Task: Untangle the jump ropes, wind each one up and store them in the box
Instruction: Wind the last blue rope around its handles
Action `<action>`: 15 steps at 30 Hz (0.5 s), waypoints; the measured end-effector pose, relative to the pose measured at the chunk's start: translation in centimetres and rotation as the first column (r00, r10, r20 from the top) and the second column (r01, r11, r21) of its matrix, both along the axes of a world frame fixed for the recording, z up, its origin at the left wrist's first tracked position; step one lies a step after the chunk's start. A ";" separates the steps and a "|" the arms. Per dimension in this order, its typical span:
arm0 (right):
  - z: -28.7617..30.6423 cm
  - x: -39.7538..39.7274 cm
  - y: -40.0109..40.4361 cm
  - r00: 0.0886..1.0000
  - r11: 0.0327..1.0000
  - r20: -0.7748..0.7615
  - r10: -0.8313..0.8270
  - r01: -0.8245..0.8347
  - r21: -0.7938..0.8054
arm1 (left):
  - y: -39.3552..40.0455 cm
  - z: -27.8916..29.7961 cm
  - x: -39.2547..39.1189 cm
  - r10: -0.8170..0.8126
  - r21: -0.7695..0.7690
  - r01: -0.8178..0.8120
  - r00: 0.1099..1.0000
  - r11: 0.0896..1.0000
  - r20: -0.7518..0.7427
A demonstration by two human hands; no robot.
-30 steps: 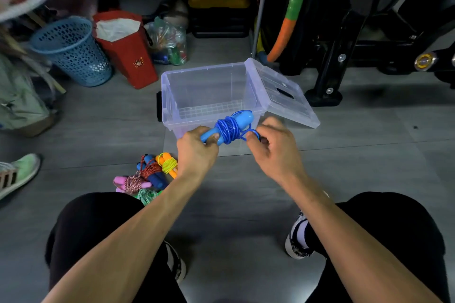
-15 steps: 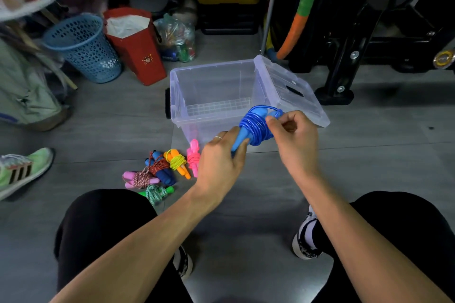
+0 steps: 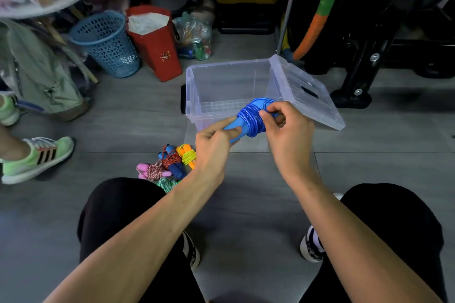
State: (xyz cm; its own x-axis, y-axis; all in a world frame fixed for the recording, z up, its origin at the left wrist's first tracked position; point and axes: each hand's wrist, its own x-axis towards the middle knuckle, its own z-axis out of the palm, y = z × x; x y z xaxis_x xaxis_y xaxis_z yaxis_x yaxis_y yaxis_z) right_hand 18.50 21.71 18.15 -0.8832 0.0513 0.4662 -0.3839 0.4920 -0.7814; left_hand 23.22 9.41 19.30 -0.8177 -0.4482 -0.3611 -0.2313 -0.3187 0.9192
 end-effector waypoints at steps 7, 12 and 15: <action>0.6 -0.3 -0.6 0.991 0.994 -0.097 -0.088 0.081 -0.073 | 0.6 0.5 0.3 0.058 0.027 -0.056 0.994 0.998 -0.088; 2.1 -0.1 0.0 0.996 0.962 -0.041 -0.084 0.071 -0.262 | 0.8 1.2 -0.1 0.017 0.183 -0.003 0.997 0.983 -0.073; 2.8 -0.5 0.7 0.999 0.961 -0.022 -0.040 0.032 -0.275 | 0.6 1.2 -0.4 0.000 0.266 0.022 0.997 0.964 -0.081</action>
State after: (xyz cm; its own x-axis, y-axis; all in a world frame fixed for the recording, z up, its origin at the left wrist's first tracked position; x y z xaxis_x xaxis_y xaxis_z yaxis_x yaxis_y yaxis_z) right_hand 18.00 22.42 20.91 -0.8656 0.2118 0.4537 -0.3929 0.2743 -0.8777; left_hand 22.80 10.03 20.47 -0.8528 -0.3353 -0.4003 -0.1662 -0.5524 0.8168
